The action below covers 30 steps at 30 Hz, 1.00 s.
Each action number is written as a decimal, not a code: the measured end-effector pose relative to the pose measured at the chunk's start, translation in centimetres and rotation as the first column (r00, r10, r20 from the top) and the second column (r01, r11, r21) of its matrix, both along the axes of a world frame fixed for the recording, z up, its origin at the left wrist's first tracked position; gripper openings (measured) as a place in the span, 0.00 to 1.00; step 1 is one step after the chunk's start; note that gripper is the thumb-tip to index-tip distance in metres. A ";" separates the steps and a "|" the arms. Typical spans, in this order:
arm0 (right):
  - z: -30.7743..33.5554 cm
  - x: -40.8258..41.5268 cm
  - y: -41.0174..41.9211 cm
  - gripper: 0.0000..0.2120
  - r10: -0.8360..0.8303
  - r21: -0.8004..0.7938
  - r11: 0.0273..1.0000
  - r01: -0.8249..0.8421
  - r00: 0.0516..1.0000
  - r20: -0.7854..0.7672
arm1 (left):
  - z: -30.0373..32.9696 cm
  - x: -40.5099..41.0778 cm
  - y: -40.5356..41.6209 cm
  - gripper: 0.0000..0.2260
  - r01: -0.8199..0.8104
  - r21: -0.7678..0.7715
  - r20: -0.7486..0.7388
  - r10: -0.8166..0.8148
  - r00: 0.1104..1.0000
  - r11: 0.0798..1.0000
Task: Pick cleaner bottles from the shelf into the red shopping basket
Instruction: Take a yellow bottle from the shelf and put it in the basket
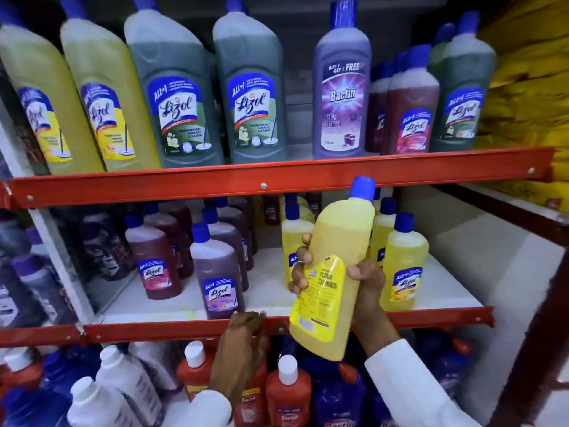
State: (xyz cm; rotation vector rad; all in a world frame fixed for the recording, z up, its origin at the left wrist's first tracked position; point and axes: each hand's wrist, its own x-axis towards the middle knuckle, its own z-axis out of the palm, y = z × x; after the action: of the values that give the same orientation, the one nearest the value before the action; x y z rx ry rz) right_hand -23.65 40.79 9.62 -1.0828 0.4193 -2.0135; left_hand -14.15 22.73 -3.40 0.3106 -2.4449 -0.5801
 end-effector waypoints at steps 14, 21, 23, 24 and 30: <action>0.3 3.8 0.1 0.41 -0.809 0.350 0.016 0.937 0.217 -0.546 | -0.1 0.7 -0.2 0.20 0.059 0.028 -0.033 -0.058 0.998 0.998; -2.4 4.8 1.2 0.47 -0.743 0.344 0.058 0.937 0.271 -0.612 | 1.8 1.8 0.5 0.32 0.249 0.158 0.090 -0.265 0.960 0.956; -3.7 5.2 1.8 0.48 -0.706 0.377 0.097 0.921 0.331 -0.626 | 2.3 2.3 2.4 0.32 0.442 0.335 0.069 -0.489 0.869 0.832; -4.7 5.4 2.2 0.47 -0.692 0.397 0.126 0.909 0.367 -0.621 | 2.3 2.7 3.8 0.31 0.498 0.450 0.044 -0.575 0.817 0.741; -11.1 7.0 5.1 0.33 -0.535 0.451 0.234 0.861 0.502 -0.680 | -1.5 3.1 8.5 0.23 0.397 0.707 -0.065 -0.506 0.860 0.585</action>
State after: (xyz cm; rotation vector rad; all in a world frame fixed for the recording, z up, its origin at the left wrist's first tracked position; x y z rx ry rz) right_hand -16.65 45.86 -1.46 -0.7182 2.1809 -1.8944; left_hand -11.06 31.23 -4.90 -0.0042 -2.3223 -1.8033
